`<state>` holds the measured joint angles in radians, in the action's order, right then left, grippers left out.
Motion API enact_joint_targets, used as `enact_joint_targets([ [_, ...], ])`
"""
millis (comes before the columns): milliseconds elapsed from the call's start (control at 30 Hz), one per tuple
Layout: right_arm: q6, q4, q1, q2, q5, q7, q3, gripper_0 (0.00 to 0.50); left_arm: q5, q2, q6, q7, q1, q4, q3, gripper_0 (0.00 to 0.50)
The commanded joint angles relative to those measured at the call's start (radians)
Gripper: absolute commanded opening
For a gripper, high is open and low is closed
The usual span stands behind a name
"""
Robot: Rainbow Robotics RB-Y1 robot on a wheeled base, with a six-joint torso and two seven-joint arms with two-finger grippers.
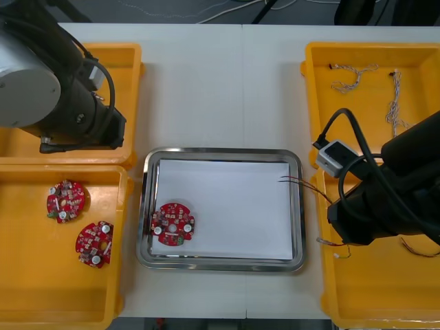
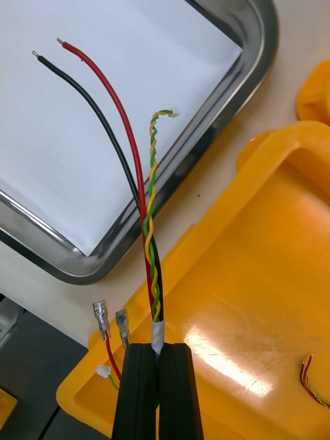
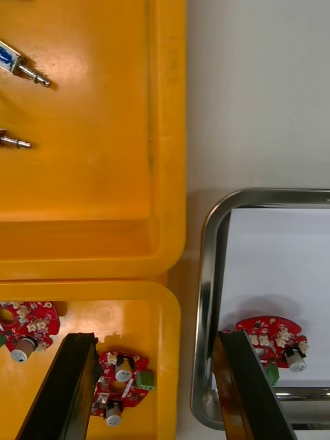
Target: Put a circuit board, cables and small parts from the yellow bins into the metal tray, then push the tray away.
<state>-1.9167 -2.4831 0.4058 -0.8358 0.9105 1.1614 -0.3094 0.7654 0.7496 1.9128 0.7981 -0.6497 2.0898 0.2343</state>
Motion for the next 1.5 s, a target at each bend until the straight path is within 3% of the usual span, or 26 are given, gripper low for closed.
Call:
enact_joint_targets([
  [33,-0.003,0.027,0.11,0.017,-0.013,-0.031,-0.114,0.0,-0.038,0.04,0.007,0.202,-0.034,-0.047,-0.049,0.5],
  [167,-0.003,0.081,0.192,0.055,-0.035,-0.032,-0.212,0.0,-0.084,0.042,0.007,0.265,-0.036,-0.083,-0.056,0.5],
  [567,0.016,0.231,0.329,0.156,-0.096,-0.017,-0.378,0.0,-0.067,0.044,0.007,0.461,-0.036,-0.178,-0.164,0.5],
  [933,0.096,0.245,0.38,0.172,-0.124,0.024,-0.514,0.0,-0.029,0.042,0.007,0.691,-0.038,-0.289,-0.3,0.5],
  [1200,0.188,0.257,0.389,0.169,-0.185,0.185,-0.608,0.0,-0.055,0.044,0.007,0.849,-0.038,-0.381,-0.348,0.5],
  [1500,0.295,0.302,0.406,0.152,-0.252,0.383,-0.703,0.0,-0.072,0.042,0.007,0.906,-0.067,-0.474,-0.342,0.5],
])
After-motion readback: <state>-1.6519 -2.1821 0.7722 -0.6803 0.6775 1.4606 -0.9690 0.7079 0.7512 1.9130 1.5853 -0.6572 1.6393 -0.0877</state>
